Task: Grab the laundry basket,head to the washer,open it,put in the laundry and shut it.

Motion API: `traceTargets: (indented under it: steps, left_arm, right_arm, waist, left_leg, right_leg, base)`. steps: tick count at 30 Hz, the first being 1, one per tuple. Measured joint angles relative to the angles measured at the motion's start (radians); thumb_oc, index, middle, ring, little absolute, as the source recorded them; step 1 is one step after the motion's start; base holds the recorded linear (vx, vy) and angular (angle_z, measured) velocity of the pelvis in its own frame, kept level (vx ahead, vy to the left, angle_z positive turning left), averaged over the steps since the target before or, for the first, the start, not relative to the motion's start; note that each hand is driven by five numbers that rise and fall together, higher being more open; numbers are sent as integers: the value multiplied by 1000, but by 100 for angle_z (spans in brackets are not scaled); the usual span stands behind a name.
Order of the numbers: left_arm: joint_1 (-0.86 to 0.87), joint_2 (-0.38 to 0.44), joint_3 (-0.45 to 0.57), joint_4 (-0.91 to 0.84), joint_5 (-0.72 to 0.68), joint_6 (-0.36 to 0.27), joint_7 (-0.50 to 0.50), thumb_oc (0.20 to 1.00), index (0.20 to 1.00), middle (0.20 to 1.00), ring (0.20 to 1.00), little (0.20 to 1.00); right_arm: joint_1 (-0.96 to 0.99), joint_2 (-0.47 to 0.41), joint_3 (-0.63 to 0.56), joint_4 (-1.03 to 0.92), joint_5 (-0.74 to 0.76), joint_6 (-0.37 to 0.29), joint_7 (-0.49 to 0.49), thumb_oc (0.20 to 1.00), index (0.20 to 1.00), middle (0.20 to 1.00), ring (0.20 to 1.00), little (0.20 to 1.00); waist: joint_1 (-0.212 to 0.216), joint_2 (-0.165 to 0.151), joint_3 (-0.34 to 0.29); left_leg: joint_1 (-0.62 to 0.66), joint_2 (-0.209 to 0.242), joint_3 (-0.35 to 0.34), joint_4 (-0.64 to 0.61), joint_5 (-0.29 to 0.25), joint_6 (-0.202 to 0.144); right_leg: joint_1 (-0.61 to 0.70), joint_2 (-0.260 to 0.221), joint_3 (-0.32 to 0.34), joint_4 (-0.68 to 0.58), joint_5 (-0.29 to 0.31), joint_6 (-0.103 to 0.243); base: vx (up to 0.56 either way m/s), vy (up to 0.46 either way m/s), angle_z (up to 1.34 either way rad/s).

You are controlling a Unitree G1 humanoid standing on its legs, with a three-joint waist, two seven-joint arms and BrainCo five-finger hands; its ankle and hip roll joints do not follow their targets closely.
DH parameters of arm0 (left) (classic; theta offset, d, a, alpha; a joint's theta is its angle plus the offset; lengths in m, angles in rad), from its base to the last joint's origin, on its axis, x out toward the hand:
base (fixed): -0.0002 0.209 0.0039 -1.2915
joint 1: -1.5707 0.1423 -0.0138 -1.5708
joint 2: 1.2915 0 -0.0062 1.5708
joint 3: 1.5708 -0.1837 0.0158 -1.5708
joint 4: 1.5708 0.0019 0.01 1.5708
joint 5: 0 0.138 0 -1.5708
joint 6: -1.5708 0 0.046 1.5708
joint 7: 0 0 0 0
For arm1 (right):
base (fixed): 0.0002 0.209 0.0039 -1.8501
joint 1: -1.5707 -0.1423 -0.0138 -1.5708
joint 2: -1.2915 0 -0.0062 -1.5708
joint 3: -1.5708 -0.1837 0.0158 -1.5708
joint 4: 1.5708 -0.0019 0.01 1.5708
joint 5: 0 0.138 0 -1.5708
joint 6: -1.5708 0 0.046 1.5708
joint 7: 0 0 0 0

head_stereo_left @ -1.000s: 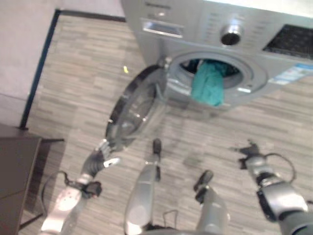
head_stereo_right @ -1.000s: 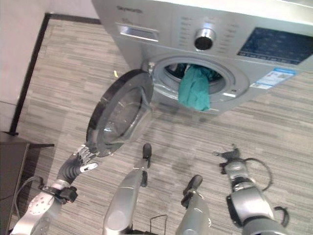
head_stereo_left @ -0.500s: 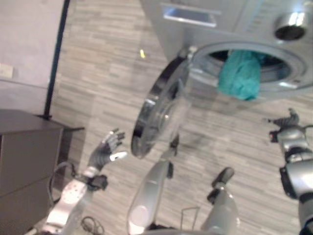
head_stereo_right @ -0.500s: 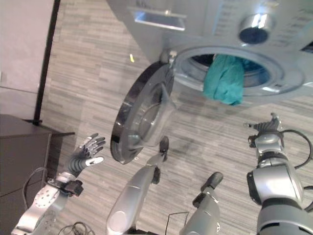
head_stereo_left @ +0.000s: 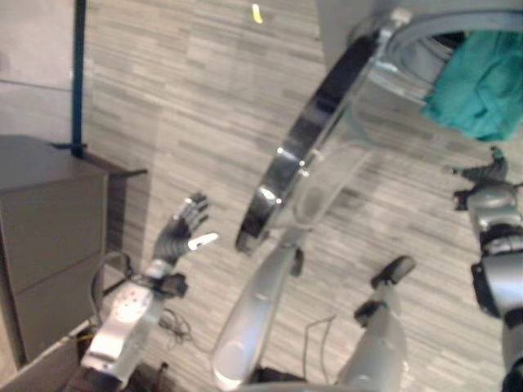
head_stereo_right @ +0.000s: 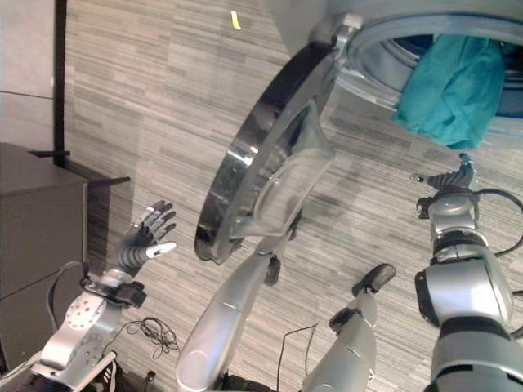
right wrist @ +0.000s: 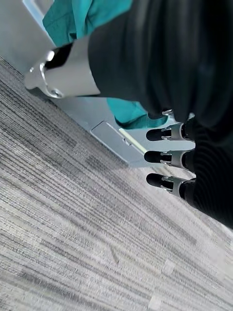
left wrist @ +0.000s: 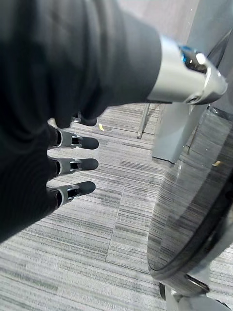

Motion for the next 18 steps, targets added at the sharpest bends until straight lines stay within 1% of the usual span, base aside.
traceTargets:
  steps: [3, 4, 7, 9, 10, 13, 16, 18]
  left_arm:
    - [1, 0, 0, 0, -5, -5, 1, 1000, 1000, 1000, 1000, 1000]
    - [1, 1, 1, -1, -11, -8, 1, 1000, 1000, 1000, 1000, 1000]
    - [1, 5, 2, -6, -20, -17, 2, 1000, 1000, 1000, 1000, 1000]
    - [7, 5, 6, -13, -21, -22, 3, 1000, 1000, 1000, 1000, 1000]
    - [7, 8, 10, -17, -23, -23, 3, 1000, 1000, 1000, 1000, 1000]
    - [10, 9, 10, -21, -38, -31, 3, 1000, 1000, 1000, 1000, 1000]
    - [10, 8, 10, -21, -40, -31, 3, 1000, 1000, 1000, 1000, 1000]
    - [9, 7, 9, -21, -50, -32, 3, 1000, 1000, 1000, 1000, 1000]
  right_arm:
    - [-6, -6, 14, 4, -1, -2, -6, 1000, 1000, 1000, 1000, 1000]
    - [-9, -13, 14, 5, -1, -2, -7, 1000, 1000, 1000, 1000, 1000]
    - [-45, -84, 2, 19, 2, -7, -21, 1000, 1000, 1000, 1000, 1000]
    - [-90, -126, 0, 38, 14, -9, -34, 1000, 1000, 1000, 1000, 1000]
    - [-123, -147, -1, 53, 20, -7, -36, 1000, 1000, 1000, 1000, 1000]
    - [-183, -205, 15, 61, 49, -2, -53, 1000, 1000, 1000, 1000, 1000]
    - [-217, -221, 30, 76, 77, 8, -60, 1000, 1000, 1000, 1000, 1000]
    - [-212, -213, 37, 80, 82, 2, -63, 1000, 1000, 1000, 1000, 1000]
  waist:
    - [-1, 0, 0]
    - [-1, 0, 0]
    - [1, 2, -1]
    - [7, 5, -3]
    - [11, 6, -4]
    - [14, 12, -8]
    - [14, 14, -9]
    - [14, 15, -10]
  left_leg:
    - [-10, 0, 16, 13, -10, 7]
    - [-16, 0, 18, 15, -14, 4]
    - [-45, -7, 23, 28, -20, -3]
    - [-48, -15, 30, 28, -21, -3]
    - [-52, -16, 32, 27, -21, -3]
    - [-67, -24, 30, 28, -19, 1]
    - [-77, -27, 31, 28, -18, 1]
    - [-81, -27, 30, 28, -19, 1]
  right_leg:
    - [-2, -4, 7, -24, 18, -6]
    - [-3, -4, 7, -32, 21, -10]
    - [-19, -9, 7, -52, 37, -15]
    - [-18, -20, 9, -61, 44, -8]
    - [-18, -19, 9, -72, 50, -11]
    - [-19, -21, 4, -90, 60, -5]
    - [-22, -21, 1, -103, 67, -7]
    - [-24, -20, 0, -102, 67, -7]
  base:
    - [18, 9, -10]
    - [23, 10, -9]
    - [37, 12, 1]
    - [0, 0, 0]
    - [0, 0, 0]
    - [20, 20, 7]
    - [4, 3, 2]
    - [0, 0, 0]
